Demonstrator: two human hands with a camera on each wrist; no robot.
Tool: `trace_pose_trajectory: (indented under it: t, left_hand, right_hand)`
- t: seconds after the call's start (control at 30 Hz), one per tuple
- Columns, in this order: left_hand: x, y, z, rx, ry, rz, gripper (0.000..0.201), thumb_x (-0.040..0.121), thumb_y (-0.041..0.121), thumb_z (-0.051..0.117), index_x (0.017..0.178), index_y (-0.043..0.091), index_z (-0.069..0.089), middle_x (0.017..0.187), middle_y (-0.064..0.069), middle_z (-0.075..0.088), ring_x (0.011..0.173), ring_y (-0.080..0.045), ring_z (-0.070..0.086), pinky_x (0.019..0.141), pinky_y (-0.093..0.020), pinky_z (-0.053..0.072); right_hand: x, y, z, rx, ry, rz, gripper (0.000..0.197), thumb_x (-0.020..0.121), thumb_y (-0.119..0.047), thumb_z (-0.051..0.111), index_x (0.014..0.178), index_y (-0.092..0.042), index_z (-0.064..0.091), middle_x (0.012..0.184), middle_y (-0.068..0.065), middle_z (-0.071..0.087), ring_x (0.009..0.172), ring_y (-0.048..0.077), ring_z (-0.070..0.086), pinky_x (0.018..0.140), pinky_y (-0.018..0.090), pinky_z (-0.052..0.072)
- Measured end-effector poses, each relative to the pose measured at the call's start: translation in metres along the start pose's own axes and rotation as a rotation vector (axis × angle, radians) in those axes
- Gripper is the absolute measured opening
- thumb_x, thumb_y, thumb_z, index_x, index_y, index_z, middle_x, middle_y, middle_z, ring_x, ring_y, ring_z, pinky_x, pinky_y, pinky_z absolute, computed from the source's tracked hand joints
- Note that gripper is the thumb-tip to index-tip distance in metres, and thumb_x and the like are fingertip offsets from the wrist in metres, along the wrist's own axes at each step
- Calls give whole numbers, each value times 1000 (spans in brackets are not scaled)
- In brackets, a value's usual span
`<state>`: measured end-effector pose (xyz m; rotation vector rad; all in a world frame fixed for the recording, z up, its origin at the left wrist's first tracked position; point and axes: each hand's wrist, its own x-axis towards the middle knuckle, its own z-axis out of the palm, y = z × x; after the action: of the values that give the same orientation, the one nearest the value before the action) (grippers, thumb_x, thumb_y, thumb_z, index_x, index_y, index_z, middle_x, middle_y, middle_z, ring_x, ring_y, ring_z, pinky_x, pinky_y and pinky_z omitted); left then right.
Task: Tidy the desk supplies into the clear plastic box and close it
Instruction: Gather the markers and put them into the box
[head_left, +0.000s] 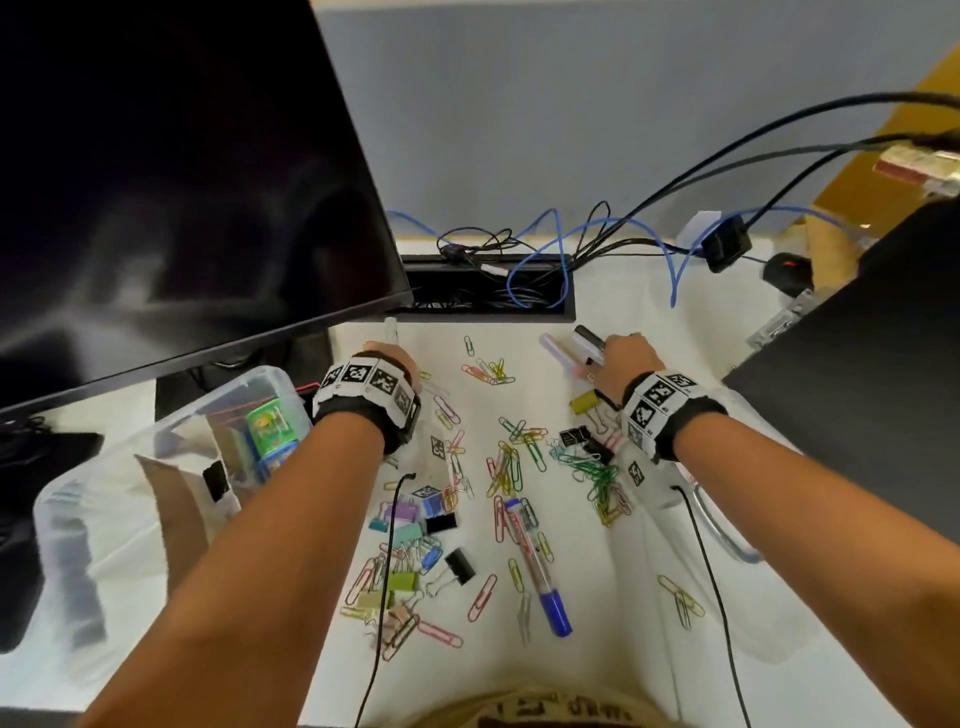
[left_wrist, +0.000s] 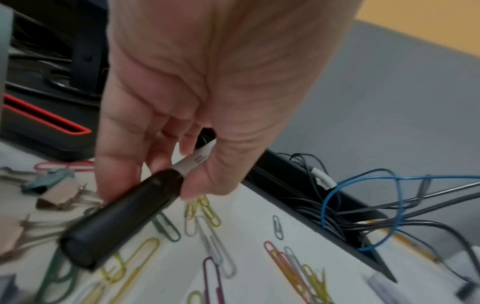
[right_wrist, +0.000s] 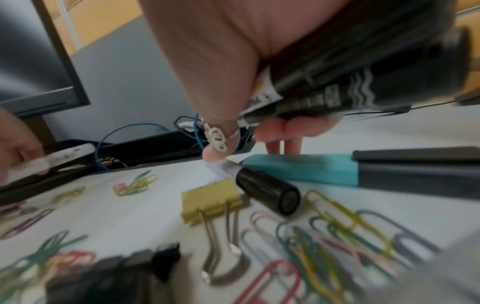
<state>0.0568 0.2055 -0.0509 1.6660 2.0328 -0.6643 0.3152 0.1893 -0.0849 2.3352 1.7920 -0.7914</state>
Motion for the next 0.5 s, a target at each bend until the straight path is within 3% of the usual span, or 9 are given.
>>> trace_pose_trajectory:
  t: [0.07,0.13,0.2,0.27,0.33,0.37,0.43,0.5]
  left_hand:
    - [-9,6,-4,-77,-42,32,40,88,25,55,121,3,56,109,-14,65,104,-29,63,81,-29,49]
    - [-19,10,-4,-123,-42,81,46,91,24,54,131,3,46,117,-16,64,108,-29,61,86,-33,49]
    - [-36,13,-2,-178,-31,150,45,92,23,54,131,2,45,119,-16,62,108,-29,60,86,-32,49]
    - [-53,19,6,-177,-36,249,34,92,17,50,123,3,47,100,-12,63,90,-24,61,74,-28,49]
    - [-72,26,23,-168,-18,399,24,92,10,43,113,5,53,75,-4,53,66,-16,52,62,-23,47]
    - [-81,29,35,-158,-20,503,26,92,10,41,113,3,55,75,-4,51,65,-18,51,64,-27,50]
    - [-101,34,60,-73,-54,719,24,94,10,42,110,0,57,94,-13,55,82,-28,55,80,-37,50]
    - [-113,36,85,6,-88,881,20,95,11,47,108,0,57,109,-17,53,96,-30,55,86,-39,47]
  right_hand:
    - [-5,-4,4,-34,-36,3,52,87,-38,59,118,2,47,124,24,50,111,35,53,88,37,46]
    - [-7,-5,7,-29,-38,-10,51,86,-31,62,121,1,42,127,25,46,112,36,52,89,37,45]
    - [-9,-7,6,-37,-47,-30,51,85,-27,63,122,1,41,126,25,48,111,37,53,87,37,46]
    - [-12,-9,3,-81,-61,-65,50,84,-27,64,119,2,44,121,23,54,107,36,57,81,36,47]
    - [-16,-10,0,-148,-64,-112,46,83,-30,64,115,0,49,117,20,59,104,35,59,80,35,48]
    - [-17,-10,-1,-186,-56,-129,44,83,-31,63,114,-2,51,115,19,60,104,34,59,81,35,48]
    - [-22,-9,-4,-246,-24,-149,40,84,-33,62,112,-5,55,114,16,62,104,32,59,82,33,48]
    - [-27,-6,-5,-264,12,-156,37,85,-33,60,110,-6,56,112,15,63,103,32,59,81,32,47]
